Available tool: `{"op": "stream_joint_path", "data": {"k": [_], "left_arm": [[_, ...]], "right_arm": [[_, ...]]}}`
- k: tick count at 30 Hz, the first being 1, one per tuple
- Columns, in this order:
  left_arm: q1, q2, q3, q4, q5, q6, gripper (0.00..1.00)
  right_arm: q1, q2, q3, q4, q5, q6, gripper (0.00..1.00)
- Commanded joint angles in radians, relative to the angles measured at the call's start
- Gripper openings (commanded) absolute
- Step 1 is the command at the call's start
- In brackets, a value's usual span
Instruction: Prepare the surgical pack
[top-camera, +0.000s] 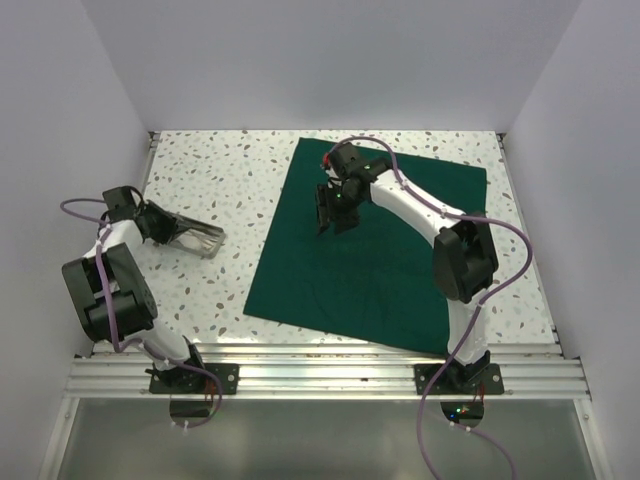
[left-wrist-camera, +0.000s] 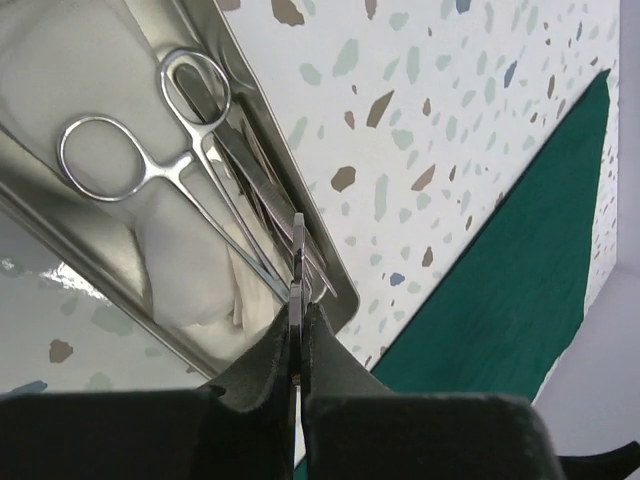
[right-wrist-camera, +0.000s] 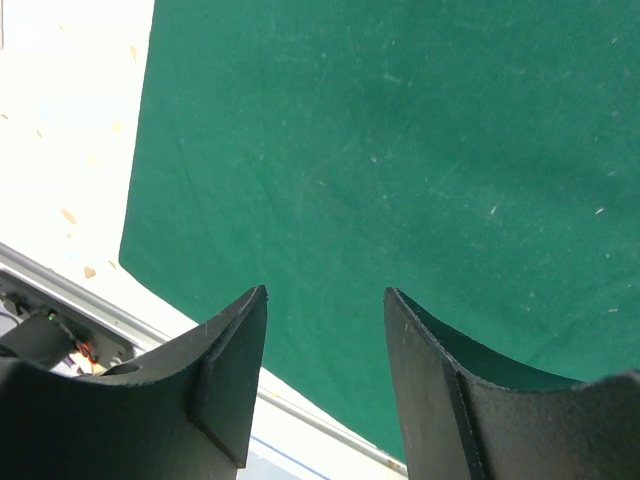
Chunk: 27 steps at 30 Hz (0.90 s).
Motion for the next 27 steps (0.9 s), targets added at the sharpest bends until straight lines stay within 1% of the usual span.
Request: {"op": "stream_joint_path", "data": {"k": [1, 3, 9, 10, 12, 13, 16, 21, 24, 27], "left_arm": [[0.003, 0.053, 0.066, 0.024, -0.046, -0.012, 0.00], [0.003, 0.087, 0.085, 0.010, -0.048, -0.015, 0.05], [0.006, 0.129, 0.086, 0.031, -0.049, -0.019, 0.10], [0.004, 0.136, 0.091, 0.027, -0.046, -0.019, 0.15], [0.004, 0.152, 0.109, 0.005, -0.048, -0.010, 0.22], [0.006, 0.150, 0.112, -0.004, -0.049, -0.008, 0.27], [0.006, 0.120, 0.105, -0.024, -0.065, 0.004, 0.38], [0.006, 0.061, 0.068, -0.068, -0.092, 0.021, 0.38], [0.004, 0.038, 0.053, -0.105, -0.120, 0.016, 0.33], [0.006, 0.004, 0.050, -0.139, -0.169, 0.021, 0.33]], "right_arm": [[0.000, -0.052, -0.008, -0.016, -0.039, -0.011, 0.54], [-0.003, -0.055, -0.015, -0.014, -0.041, -0.014, 0.55], [-0.017, -0.054, -0.024, -0.010, -0.050, -0.014, 0.55], [-0.022, -0.052, -0.025, -0.008, -0.055, -0.012, 0.55], [-0.025, -0.046, -0.022, -0.004, -0.064, -0.012, 0.55], [-0.025, -0.043, -0.022, -0.002, -0.068, -0.011, 0.55], [-0.028, -0.032, -0.015, -0.002, -0.079, -0.011, 0.56], [-0.034, -0.021, -0.010, -0.004, -0.084, -0.009, 0.56], [-0.038, -0.021, -0.010, -0.002, -0.088, -0.008, 0.56], [-0.040, -0.020, -0.013, -0.002, -0.091, -0.005, 0.56]]}}
